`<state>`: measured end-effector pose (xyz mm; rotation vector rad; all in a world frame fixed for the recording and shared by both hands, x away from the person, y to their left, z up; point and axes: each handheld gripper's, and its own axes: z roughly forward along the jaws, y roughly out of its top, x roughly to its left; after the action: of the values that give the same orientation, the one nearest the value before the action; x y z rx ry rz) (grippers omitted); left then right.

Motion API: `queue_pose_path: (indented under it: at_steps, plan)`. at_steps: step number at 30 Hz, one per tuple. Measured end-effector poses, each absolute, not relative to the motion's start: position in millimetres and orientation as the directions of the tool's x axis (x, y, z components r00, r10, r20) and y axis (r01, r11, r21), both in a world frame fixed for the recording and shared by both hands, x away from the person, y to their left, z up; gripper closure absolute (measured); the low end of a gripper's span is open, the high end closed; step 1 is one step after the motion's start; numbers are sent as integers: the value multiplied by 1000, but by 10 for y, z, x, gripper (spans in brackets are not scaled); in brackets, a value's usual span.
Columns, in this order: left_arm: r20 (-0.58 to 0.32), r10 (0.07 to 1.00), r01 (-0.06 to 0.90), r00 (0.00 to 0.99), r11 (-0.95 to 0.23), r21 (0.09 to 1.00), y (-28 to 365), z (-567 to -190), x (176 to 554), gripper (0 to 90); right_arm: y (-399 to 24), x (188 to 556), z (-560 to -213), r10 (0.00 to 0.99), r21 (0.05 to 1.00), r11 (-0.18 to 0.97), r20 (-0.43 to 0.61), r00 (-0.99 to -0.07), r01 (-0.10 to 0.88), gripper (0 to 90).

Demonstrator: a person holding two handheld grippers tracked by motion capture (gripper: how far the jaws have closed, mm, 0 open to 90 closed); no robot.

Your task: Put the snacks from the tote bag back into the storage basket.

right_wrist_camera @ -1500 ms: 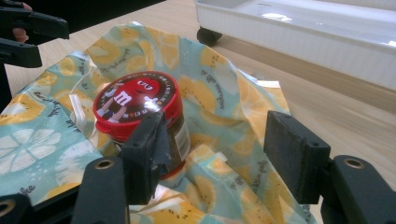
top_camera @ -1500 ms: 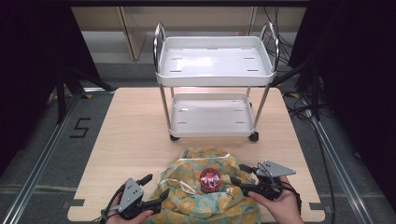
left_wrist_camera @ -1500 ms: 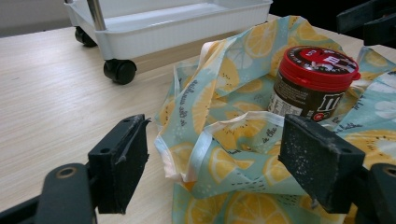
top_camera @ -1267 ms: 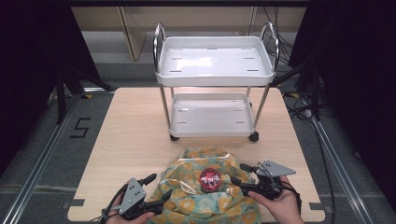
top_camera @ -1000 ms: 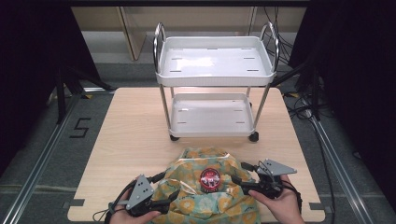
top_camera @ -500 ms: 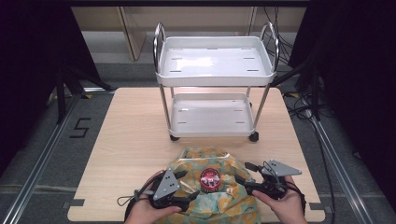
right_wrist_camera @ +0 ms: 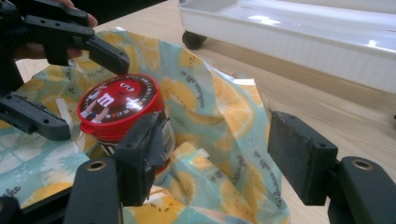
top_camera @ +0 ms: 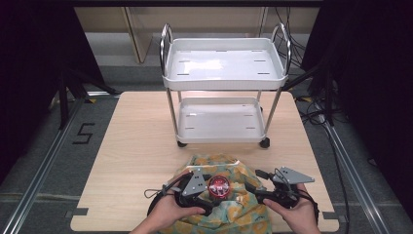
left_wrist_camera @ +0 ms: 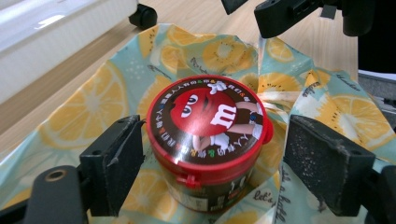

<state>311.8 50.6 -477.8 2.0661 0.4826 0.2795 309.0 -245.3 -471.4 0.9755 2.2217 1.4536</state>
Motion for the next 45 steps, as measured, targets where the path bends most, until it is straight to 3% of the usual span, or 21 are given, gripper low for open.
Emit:
queue_pose_path:
  at_steps: [7, 8, 16, 45]
  plan:
    - [-4, 416, 228, 909, -490, 841, 428, -4828, 3202, 188, -2450, 3093, -4722, 679, 890, 252, 117, -725, 379, 365]
    - [4, 421, 224, 907, -491, 842, 414, -4841, 3224, 188, -2438, 3066, -4720, 689, 876, 239, 151, -709, 419, 366]
    - [-6, 411, 232, 912, -504, 832, 366, -4892, 3276, 193, -2439, 3091, -4735, 681, 885, 258, 119, -723, 388, 366]
    - [-4, 404, 220, 915, -491, 843, 384, -4963, 3325, 234, -2445, 3078, -4738, 694, 872, 234, 159, -702, 429, 366]
